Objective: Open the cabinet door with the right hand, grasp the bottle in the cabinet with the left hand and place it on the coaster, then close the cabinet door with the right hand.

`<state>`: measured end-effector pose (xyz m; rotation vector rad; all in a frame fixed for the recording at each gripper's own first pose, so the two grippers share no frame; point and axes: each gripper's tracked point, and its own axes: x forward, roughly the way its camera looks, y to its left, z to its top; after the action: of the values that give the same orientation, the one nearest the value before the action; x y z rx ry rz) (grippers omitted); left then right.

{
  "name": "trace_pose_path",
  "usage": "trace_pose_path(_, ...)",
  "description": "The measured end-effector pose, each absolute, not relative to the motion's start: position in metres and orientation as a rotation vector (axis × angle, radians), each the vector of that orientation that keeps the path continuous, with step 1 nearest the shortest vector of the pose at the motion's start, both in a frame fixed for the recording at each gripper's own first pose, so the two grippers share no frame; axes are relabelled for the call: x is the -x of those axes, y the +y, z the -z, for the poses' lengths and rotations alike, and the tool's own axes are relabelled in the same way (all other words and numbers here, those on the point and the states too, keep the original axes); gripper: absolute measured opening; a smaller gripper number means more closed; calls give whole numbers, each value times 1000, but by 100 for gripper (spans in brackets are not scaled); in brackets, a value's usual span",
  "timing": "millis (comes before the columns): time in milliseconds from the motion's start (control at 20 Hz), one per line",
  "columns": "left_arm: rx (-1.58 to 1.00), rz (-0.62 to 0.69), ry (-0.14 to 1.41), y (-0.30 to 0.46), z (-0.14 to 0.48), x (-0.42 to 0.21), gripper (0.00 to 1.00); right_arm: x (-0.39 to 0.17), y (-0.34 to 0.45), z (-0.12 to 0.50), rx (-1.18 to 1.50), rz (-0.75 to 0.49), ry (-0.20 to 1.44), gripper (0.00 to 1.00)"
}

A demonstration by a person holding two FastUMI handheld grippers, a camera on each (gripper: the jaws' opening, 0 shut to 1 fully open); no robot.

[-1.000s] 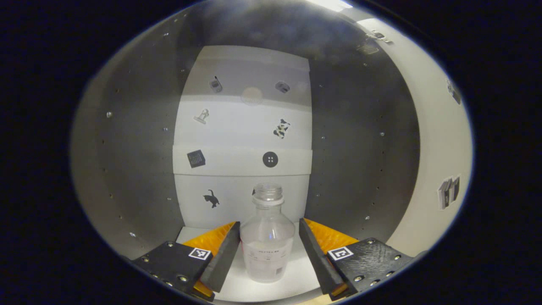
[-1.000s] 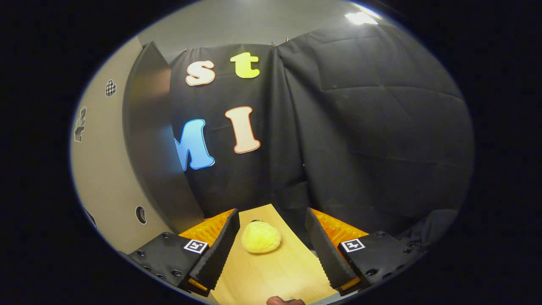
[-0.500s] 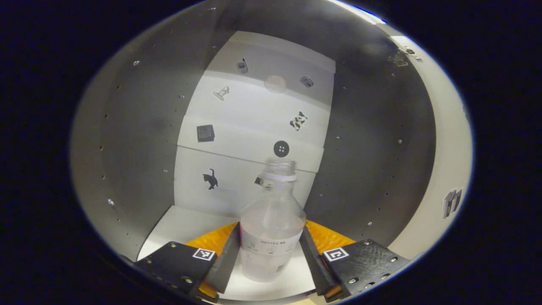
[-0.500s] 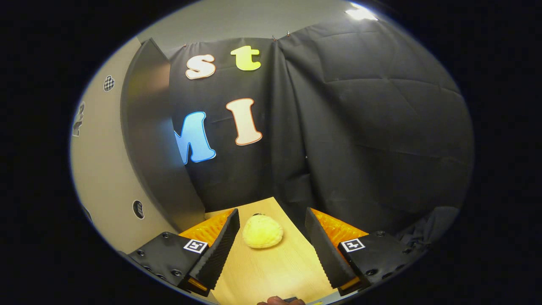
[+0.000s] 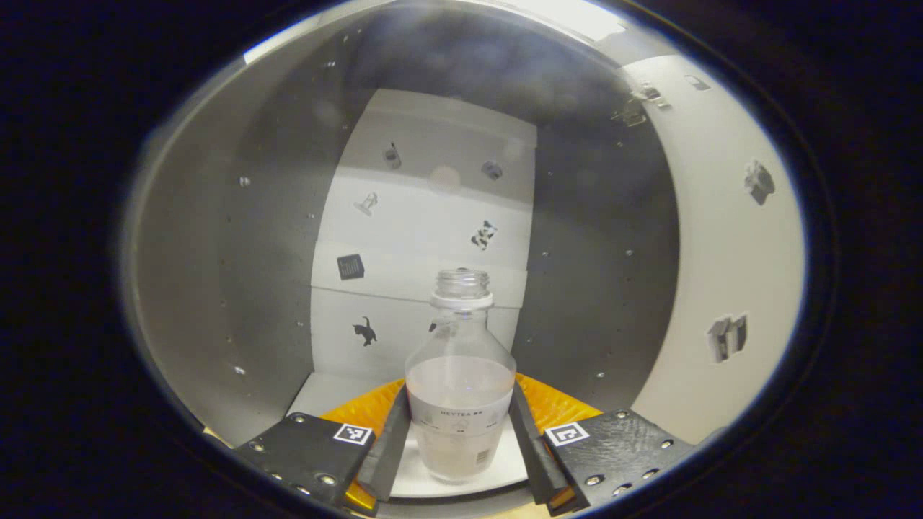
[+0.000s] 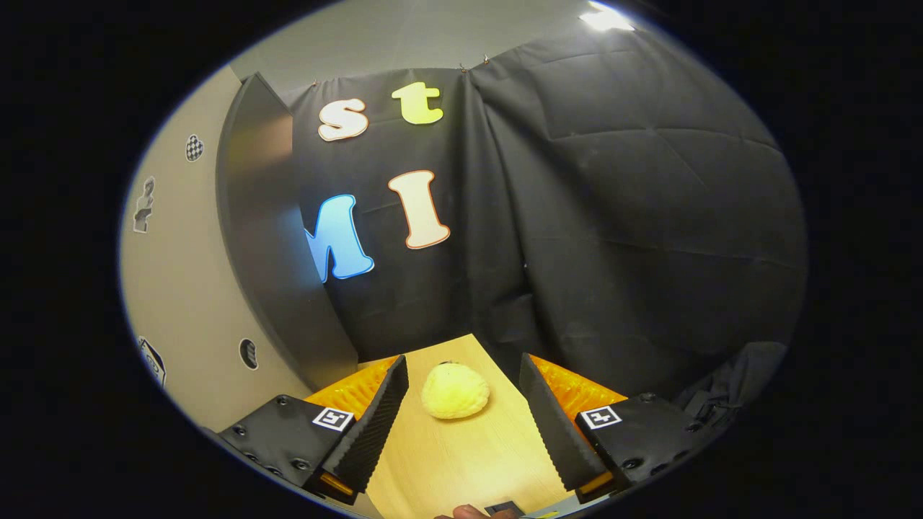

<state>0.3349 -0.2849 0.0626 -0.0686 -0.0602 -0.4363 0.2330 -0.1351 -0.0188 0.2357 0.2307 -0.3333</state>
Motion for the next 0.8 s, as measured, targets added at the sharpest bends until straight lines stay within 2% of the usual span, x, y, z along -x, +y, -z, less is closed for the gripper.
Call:
trace_pose_path(50, 61, 443, -80, -279, -71, -320, 70, -229, -130, 18, -239, 320, 226, 98)
trace_pose_path(100, 52, 445, -102, -273, -78, -306, 70, -226, -126, 16, -239, 308, 219, 93)
trace_pose_path(300, -4, 405, -145, -233, -90, -240, 71, -206, -107, 16, -246, 267, 213, 93)
trace_pose_path(700, 4, 287, -132, -148, -50, -99, 69, -156, -76, 12, -253, 184, 201, 93)
trace_pose_path(750, 1, 275, -142, -138, -45, -85, 70, -150, -72, 11, -254, 179, 196, 98)
trace_pose_path(800, -3, 263, -151, -130, -38, -70, 69, -146, -69, 11, -257, 175, 195, 98)
